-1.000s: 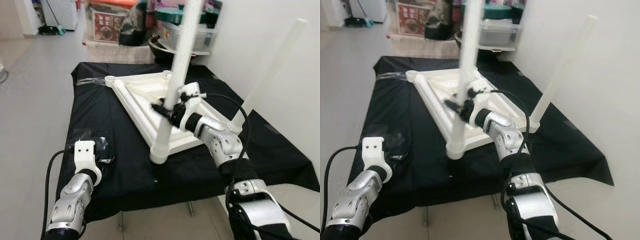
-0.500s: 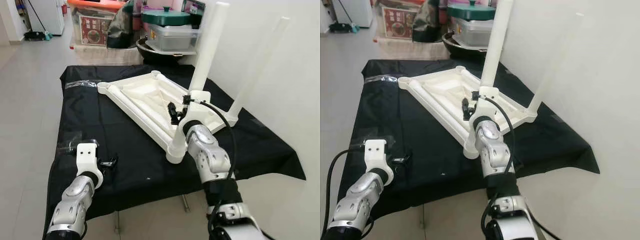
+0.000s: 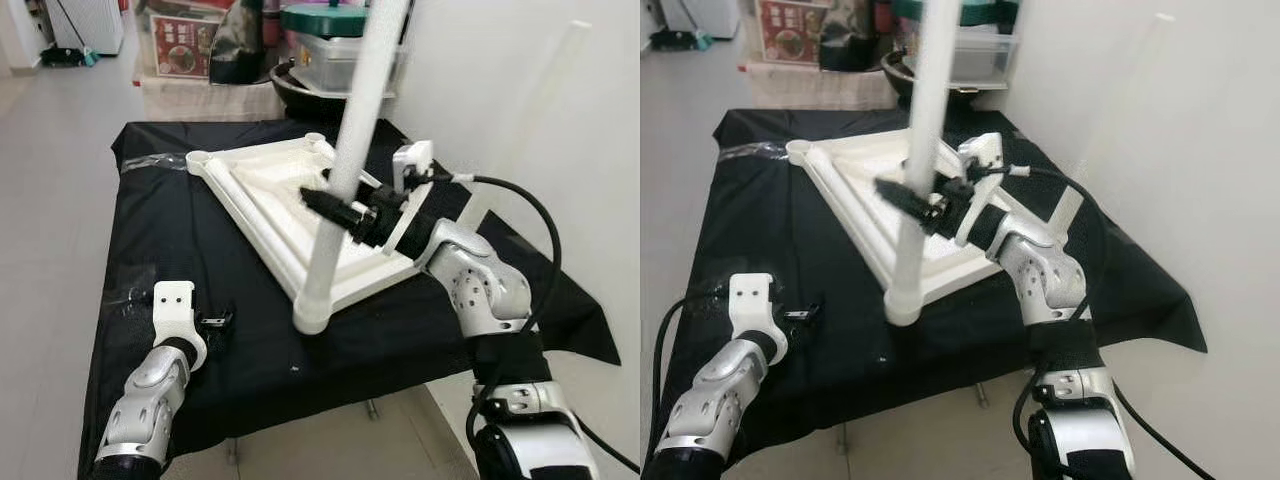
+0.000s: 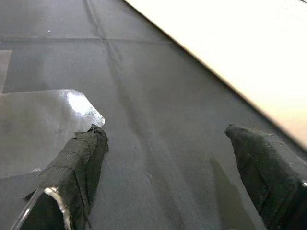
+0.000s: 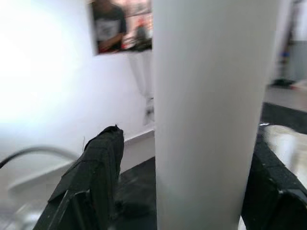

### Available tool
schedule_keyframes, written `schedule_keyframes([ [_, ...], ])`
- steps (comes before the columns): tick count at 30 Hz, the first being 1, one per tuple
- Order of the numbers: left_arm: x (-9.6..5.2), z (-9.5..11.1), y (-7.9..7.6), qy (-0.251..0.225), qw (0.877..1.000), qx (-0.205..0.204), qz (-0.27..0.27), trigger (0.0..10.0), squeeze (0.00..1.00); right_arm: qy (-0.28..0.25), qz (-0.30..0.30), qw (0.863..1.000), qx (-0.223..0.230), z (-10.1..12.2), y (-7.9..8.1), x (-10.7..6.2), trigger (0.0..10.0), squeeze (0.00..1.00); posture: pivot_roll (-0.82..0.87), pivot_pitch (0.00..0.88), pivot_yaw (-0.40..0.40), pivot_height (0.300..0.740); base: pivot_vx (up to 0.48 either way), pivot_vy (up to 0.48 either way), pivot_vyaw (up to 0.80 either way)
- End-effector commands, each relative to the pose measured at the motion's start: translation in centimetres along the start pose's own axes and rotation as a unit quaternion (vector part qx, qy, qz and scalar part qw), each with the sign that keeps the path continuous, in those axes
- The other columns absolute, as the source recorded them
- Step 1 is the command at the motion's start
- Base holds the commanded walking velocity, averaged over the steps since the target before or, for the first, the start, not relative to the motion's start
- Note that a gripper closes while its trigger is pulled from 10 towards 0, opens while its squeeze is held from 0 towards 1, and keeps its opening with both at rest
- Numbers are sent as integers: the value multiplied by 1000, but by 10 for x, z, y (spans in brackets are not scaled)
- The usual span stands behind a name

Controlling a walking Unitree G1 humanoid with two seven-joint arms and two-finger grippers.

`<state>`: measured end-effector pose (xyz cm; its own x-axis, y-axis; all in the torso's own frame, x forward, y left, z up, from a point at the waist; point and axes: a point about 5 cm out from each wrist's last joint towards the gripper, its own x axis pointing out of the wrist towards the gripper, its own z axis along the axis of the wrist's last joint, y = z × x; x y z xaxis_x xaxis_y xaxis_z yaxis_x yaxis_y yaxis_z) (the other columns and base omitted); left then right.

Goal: Building children table

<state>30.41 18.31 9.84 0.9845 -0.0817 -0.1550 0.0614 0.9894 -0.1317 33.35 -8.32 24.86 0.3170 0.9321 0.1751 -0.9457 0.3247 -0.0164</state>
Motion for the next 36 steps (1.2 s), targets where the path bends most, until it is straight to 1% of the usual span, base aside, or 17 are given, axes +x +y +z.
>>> schedule_keyframes([
  [1,-2,-9,2,20,1000,2,4,10000,0,31,51,998,7,-21,12,13,10000,0,103,0,-149,740,0,0,0],
  [9,-4,-10,2,21,1000,2,6,10000,0,48,38,998,13,-31,10,19,10000,0,123,0,-160,740,0,0,0],
  [10,-4,-10,2,22,1000,2,6,10000,0,50,28,998,14,-33,8,19,6510,0,121,0,-159,740,0,0,0],
  [11,-4,-10,2,22,1000,2,6,10000,0,50,28,998,14,-33,8,19,6510,0,121,0,-159,740,0,0,0],
  [12,-4,-11,1,22,1000,2,5,10000,0,46,-19,999,20,-36,0,14,0,0,113,0,-154,740,0,0,0],
  [17,-4,-11,1,22,1000,2,3,10000,0,74,-136,988,9,-45,-18,6,0,0,107,0,-151,740,0,0,0],
  [18,-4,-11,1,23,1000,3,3,10000,0,99,-261,960,25,-54,-34,-3,0,0,104,0,-149,740,0,0,0],
  [19,-4,-11,1,23,1000,3,3,10000,0,99,-261,960,25,-54,-34,-3,0,0,104,0,-149,740,0,0,0],
  [21,-4,-11,1,24,1000,3,2,10000,0,138,-456,878,32,-70,-48,-30,0,0,103,0,-149,740,0,0,0],
  [22,-4,-11,1,24,1000,3,2,10000,0,138,-456,878,32,-70,-48,-30,0,0,103,0,-149,740,0,0,0],
  [23,-4,-11,1,24,1000,3,2,10000,0,144,-506,850,32,-73,-45,-38,0,0,104,0,-148,740,0,0,0],
  [24,-4,-11,1,24,1000,3,2,10000,0,144,-525,838,29,-74,-41,-41,0,0,104,0,-148,740,0,0,0],
  [30,-3,-11,0,23,1000,3,1,10000,0,135,-574,808,2,-71,-22,-41,0,0,104,0,-151,740,0,0,0],
  [32,-3,-11,0,24,1000,3,0,10000,0,144,-567,811,-2,-72,-20,-37,0,0,95,0,-143,740,0,0,0],
  [33,-3,-12,0,24,1000,3,-1,10000,0,144,-564,813,12,-75,-21,-35,10000,0,91,0,-142,740,0,0,0],
  [35,-3,-12,-1,25,1000,3,-2,10000,0,140,-563,814,20,-75,-22,-33,10000,0,92,0,-144,740,0,0,0],
  [36,-2,-11,-1,24,1000,3,-2,10000,0,115,-561,819,37,-72,-24,-32,10000,706,92,0,-146,740,0,0,0],
])
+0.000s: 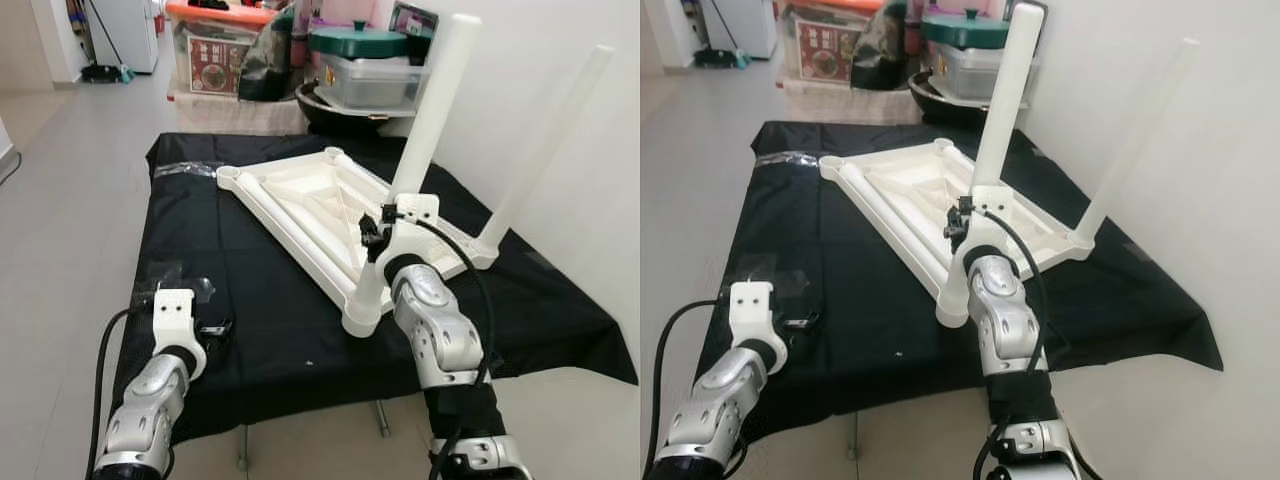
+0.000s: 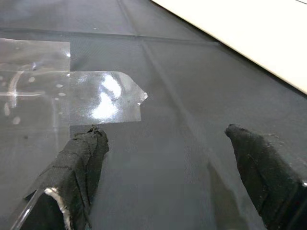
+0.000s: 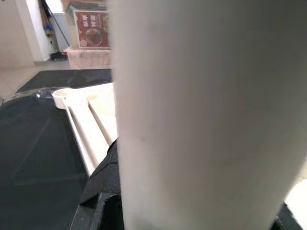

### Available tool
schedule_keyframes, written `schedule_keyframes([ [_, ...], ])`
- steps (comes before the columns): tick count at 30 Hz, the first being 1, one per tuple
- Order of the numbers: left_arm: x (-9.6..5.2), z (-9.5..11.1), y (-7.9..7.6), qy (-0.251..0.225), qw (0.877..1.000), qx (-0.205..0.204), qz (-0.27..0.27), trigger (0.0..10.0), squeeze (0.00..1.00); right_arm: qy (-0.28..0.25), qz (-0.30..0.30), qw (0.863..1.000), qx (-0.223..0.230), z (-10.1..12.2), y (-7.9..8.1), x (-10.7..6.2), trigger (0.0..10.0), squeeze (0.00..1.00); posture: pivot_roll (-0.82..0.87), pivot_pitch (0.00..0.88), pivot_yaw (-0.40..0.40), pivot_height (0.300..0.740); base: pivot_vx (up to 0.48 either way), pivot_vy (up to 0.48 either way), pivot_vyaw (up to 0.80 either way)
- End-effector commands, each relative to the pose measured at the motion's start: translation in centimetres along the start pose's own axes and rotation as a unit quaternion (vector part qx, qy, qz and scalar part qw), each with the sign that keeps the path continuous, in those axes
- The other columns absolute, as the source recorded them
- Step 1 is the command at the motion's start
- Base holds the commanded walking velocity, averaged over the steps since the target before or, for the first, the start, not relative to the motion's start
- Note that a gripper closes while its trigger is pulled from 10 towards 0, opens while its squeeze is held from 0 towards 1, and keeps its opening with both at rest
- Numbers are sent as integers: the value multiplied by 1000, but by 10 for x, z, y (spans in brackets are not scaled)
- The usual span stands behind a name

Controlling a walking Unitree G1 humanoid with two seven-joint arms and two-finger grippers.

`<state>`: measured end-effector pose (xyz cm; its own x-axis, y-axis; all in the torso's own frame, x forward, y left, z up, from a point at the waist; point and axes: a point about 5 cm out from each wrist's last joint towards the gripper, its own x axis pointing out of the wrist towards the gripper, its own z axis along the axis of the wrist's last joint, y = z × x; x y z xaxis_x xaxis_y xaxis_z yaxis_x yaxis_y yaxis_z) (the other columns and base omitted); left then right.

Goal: Building children table

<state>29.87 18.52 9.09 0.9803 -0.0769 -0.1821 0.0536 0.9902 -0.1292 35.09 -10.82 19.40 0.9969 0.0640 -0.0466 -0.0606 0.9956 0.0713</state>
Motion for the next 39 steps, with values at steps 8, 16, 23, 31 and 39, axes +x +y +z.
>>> schedule_keyframes([
  [8,3,-2,-4,8,1000,1,-6,10000,0,-21,160,987,9,29,-2,4,10000,0,94,0,-154,740,0,0,0],
  [16,2,-7,-5,12,1000,1,-4,10000,0,-49,433,896,-84,34,-6,-14,10000,0,103,0,-162,740,0,0,0],
  [23,2,-3,-2,8,1000,2,0,10000,0,-25,527,847,-73,11,21,-25,6667,0,122,0,-168,740,0,0,0],
  [31,1,-4,0,9,1000,5,2,10000,0,-13,481,875,-44,0,37,-12,0,0,119,0,-162,740,0,0,0],
  [39,2,-4,-2,10,1000,4,-2,10000,0,106,45,992,-53,-45,-16,18,0,0,109,0,-155,740,0,0,0],
])
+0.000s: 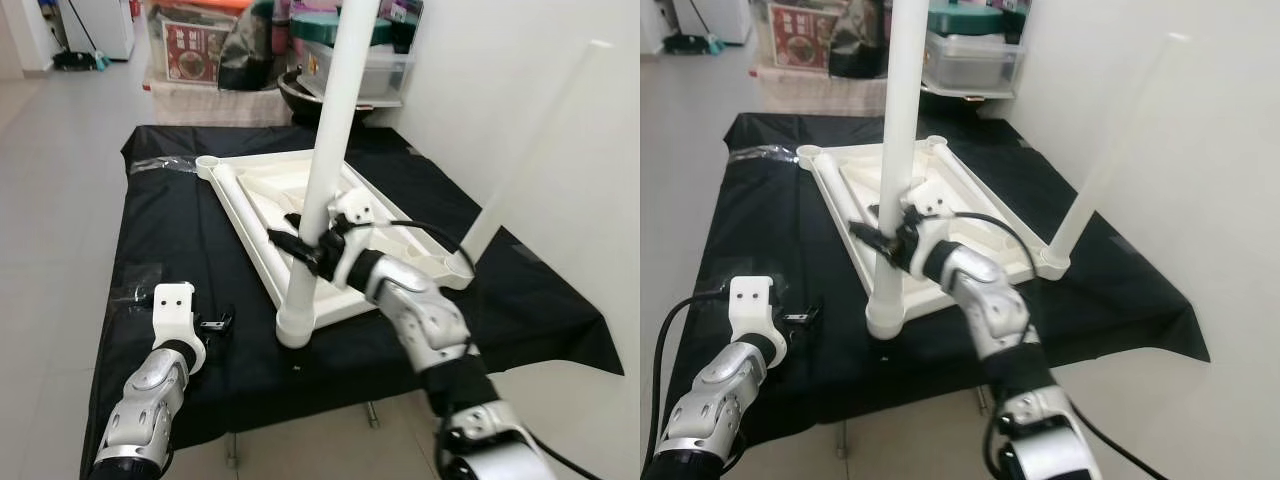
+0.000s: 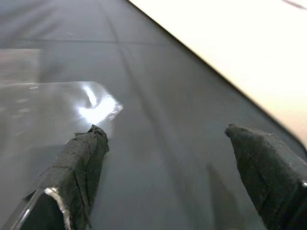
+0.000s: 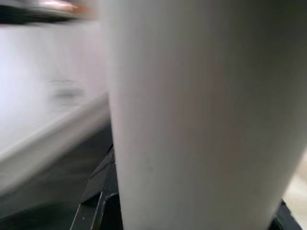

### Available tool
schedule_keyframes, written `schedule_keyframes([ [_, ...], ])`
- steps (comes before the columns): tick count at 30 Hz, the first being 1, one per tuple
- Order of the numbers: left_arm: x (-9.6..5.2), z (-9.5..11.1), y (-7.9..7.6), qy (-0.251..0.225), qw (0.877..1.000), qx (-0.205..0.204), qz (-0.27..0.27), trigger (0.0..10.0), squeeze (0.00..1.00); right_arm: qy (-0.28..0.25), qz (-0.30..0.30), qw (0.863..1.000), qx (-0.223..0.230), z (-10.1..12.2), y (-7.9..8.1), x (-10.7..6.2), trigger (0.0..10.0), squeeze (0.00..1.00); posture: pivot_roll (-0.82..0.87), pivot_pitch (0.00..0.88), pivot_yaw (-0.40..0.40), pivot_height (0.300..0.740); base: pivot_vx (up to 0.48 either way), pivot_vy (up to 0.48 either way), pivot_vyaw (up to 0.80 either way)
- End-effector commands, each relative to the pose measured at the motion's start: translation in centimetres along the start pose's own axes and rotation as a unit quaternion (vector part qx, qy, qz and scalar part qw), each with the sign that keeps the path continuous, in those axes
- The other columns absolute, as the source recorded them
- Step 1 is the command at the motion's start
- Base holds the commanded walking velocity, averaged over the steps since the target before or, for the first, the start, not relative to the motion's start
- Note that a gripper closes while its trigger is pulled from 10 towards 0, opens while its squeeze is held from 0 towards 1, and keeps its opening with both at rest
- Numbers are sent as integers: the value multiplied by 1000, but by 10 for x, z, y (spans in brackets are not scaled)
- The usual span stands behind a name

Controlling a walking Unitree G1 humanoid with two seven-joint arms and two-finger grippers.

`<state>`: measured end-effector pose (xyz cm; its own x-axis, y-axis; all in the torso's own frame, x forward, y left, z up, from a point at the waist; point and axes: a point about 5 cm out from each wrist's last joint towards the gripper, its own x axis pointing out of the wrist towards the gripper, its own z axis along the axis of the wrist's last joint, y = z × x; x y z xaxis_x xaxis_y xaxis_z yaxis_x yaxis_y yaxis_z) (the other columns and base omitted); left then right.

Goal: Building children table

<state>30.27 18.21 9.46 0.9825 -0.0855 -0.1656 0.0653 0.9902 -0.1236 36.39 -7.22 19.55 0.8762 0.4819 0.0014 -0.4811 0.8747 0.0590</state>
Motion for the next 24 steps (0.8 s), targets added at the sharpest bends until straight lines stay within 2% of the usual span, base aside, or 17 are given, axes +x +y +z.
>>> schedule_keyframes([
  [1,-2,-8,1,18,1000,0,3,10000,0,131,-230,964,-21,-50,-54,-29,0,0,105,0,-152,740,0,0,0],
  [2,-2,-8,1,19,1000,-1,3,10000,0,129,-251,959,-18,-52,-54,-35,0,0,105,0,-152,740,0,0,0],
  [6,-2,-9,1,20,1000,-1,2,10000,0,126,-257,958,-13,-54,-45,-39,0,0,98,0,-146,740,0,0,0],
  [7,-2,-10,0,21,1000,-1,1,10000,0,124,-240,963,-22,-54,-36,-38,7373,0,94,0,-141,740,0,0,0],
  [8,-1,-10,-1,22,1000,-1,-1,10000,0,122,-227,966,-19,-54,-30,-36,10000,0,89,0,-136,740,0,0,0],
  [12,-1,-10,-2,23,1000,0,-3,10000,0,118,-207,971,-18,-53,-25,-34,10000,0,89,0,-136,740,0,0,0],
  [13,0,-9,-2,23,1000,0,-4,10000,0,86,-183,979,-5,-42,-24,-31,10000,1000,88,0,-135,740,0,0,0],
  [14,1,-8,-1,22,1000,0,-4,10000,0,59,-164,985,14,-32,-26,-28,10000,1000,88,0,-137,740,0,0,0],
  [15,1,-8,-1,22,1000,0,-4,10000,0,59,-164,985,14,-32,-26,-28,10000,1000,88,0,-137,740,0,0,0],
  [16,1,-8,0,21,1000,1,-3,10000,0,26,-123,992,22,-17,-26,-23,10000,1000,86,0,-138,740,0,0,0],
  [17,1,-8,0,21,1000,1,-3,10000,0,26,-123,992,22,-17,-26,-23,10000,1000,86,0,-138,740,0,0,0],
  [18,1,-8,0,21,1000,0,-2,10000,0,-10,-47,998,30,2,-25,-18,10000,0,84,0,-138,740,0,0,0],
  [19,1,-9,0,22,1000,0,-2,10000,0,-30,31,999,20,17,-23,-18,10000,0,82,0,-139,740,0,0,0],
  [20,0,-10,-1,22,1000,-1,-2,10000,0,-40,82,996,11,25,-22,-19,10000,0,82,0,-139,740,0,0,0],
  [21,0,-10,-1,22,1000,-1,-2,10000,0,-40,82,996,11,25,-22,-19,10000,0,82,0,-139,740,0,0,0],
  [24,0,-10,-3,22,1000,-3,-4,10000,0,-55,227,972,-19,39,-13,-33,10000,0,93,0,-146,740,0,0,0],
])
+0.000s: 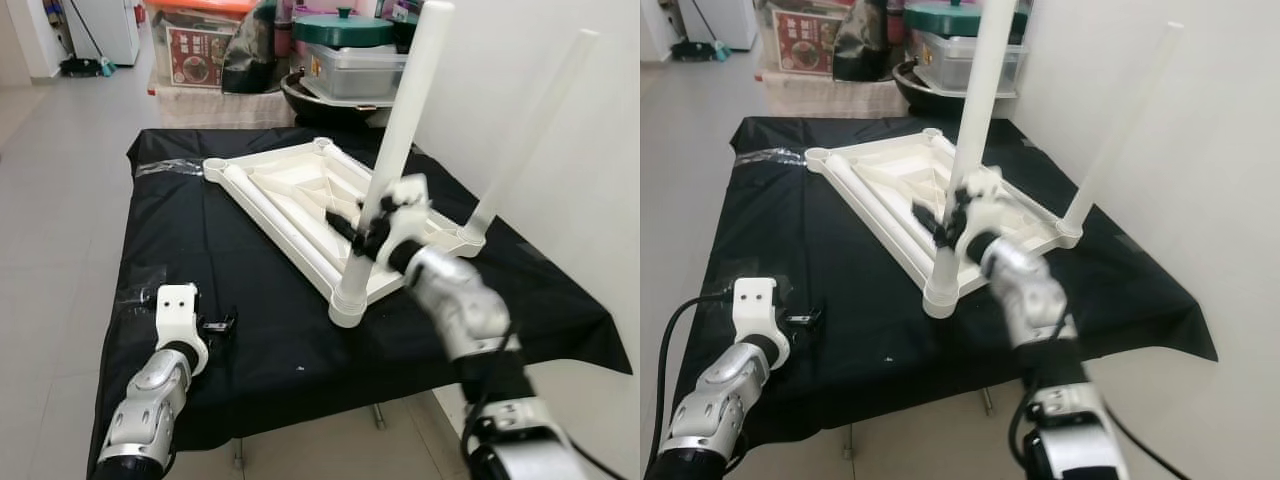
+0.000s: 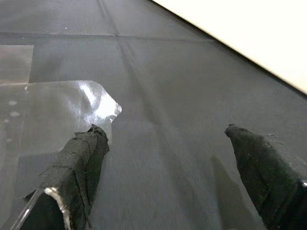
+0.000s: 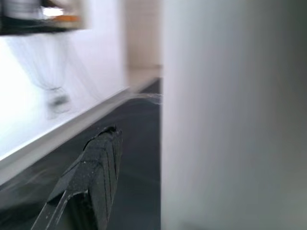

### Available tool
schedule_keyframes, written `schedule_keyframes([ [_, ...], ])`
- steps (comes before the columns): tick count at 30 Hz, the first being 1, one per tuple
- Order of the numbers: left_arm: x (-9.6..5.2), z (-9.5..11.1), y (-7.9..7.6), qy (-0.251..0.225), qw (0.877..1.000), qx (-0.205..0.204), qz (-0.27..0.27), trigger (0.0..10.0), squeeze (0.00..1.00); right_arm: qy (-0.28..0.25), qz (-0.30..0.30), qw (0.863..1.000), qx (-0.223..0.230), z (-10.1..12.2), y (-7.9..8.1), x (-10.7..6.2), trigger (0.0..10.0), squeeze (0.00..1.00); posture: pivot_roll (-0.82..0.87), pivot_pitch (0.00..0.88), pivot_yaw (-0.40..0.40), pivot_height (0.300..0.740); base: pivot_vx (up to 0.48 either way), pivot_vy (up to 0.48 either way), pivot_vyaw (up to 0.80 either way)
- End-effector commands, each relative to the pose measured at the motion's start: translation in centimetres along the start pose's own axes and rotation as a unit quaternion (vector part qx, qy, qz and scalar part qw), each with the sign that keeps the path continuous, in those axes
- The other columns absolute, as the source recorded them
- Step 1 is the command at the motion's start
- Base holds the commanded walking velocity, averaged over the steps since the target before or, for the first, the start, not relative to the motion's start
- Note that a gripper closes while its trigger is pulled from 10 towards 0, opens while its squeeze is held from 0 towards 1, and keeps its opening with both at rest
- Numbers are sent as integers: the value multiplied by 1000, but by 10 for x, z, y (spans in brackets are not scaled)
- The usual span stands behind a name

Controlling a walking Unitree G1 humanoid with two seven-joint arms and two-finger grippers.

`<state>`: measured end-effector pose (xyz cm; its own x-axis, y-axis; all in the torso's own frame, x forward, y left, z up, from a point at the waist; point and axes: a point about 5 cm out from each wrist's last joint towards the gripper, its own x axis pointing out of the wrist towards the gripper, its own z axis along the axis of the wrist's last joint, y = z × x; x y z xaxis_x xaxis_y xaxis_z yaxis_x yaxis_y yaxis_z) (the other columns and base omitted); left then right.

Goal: Building children table

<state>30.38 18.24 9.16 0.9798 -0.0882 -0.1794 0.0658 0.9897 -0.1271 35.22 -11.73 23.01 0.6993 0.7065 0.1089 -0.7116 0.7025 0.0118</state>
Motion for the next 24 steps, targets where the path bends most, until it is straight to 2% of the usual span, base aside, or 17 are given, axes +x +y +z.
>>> schedule_keyframes([
  [1,-1,-7,-4,14,1000,-1,-3,10000,0,-8,128,992,0,3,23,3,10000,0,98,0,-149,740,0,0,0],
  [4,-1,-7,-4,14,1000,-1,-3,10000,0,-4,160,987,-6,1,28,2,10000,0,98,0,-149,740,0,0,0],
  [5,-1,-6,-2,13,1000,-1,-1,10000,0,10,205,979,-9,-11,41,5,10000,0,109,0,-155,740,0,0,0],
  [7,-1,-6,-2,12,1000,-1,0,10000,0,14,213,977,-11,-15,46,7,10000,0,109,0,-155,740,0,0,0],
  [8,-2,-6,-2,12,1000,-1,0,10000,0,13,220,975,1,-19,50,11,1569,0,112,0,-155,740,0,0,0],
  [9,-2,-6,-2,12,1000,-1,0,10000,0,13,220,975,1,-19,50,11,1569,0,112,0,-155,740,0,0,0],
  [10,-2,-6,-1,12,1000,-1,1,10000,0,10,220,975,13,-22,52,14,0,0,112,0,-155,740,0,0,0],
  [11,-2,-6,-1,12,1000,-1,1,10000,0,18,177,984,21,-28,50,22,0,0,107,0,-149,740,0,0,0],
  [13,-3,-6,-1,12,1000,0,1,10000,0,25,149,988,25,-32,49,27,0,0,107,0,-149,740,0,0,0],
  [14,-3,-7,-1,14,1000,0,1,10000,0,27,92,995,29,-36,44,33,0,0,100,0,-144,740,0,0,0],
  [15,-3,-7,-1,14,1000,0,1,10000,0,27,92,995,29,-36,44,33,0,0,100,0,-144,740,0,0,0],
  [16,-2,-8,-1,15,1000,0,0,10000,0,69,-53,995,43,-51,23,35,0,0,90,0,-138,740,0,0,0],
  [17,-1,-8,-3,15,1000,-1,-3,10000,0,130,-254,957,50,-74,-6,21,0,0,78,0,-134,740,0,0,0],
  [19,-1,-8,-3,15,1000,-1,-3,10000,0,130,-254,957,50,-74,-6,21,0,0,78,0,-134,740,0,0,0],
  [21,1,-8,-6,15,1000,-3,-7,10000,0,158,-378,912,32,-87,-24,-5,0,0,53,0,-123,740,0,0,0],
  [23,1,-8,-6,15,1000,-3,-7,10000,0,158,-378,912,32,-87,-24,-5,0,0,53,0,-123,740,0,0,0],
  [24,1,-8,-7,16,1000,-3,-10,10000,0,165,-425,890,21,-92,-30,-18,0,0,50,0,-123,740,0,0,0],
])
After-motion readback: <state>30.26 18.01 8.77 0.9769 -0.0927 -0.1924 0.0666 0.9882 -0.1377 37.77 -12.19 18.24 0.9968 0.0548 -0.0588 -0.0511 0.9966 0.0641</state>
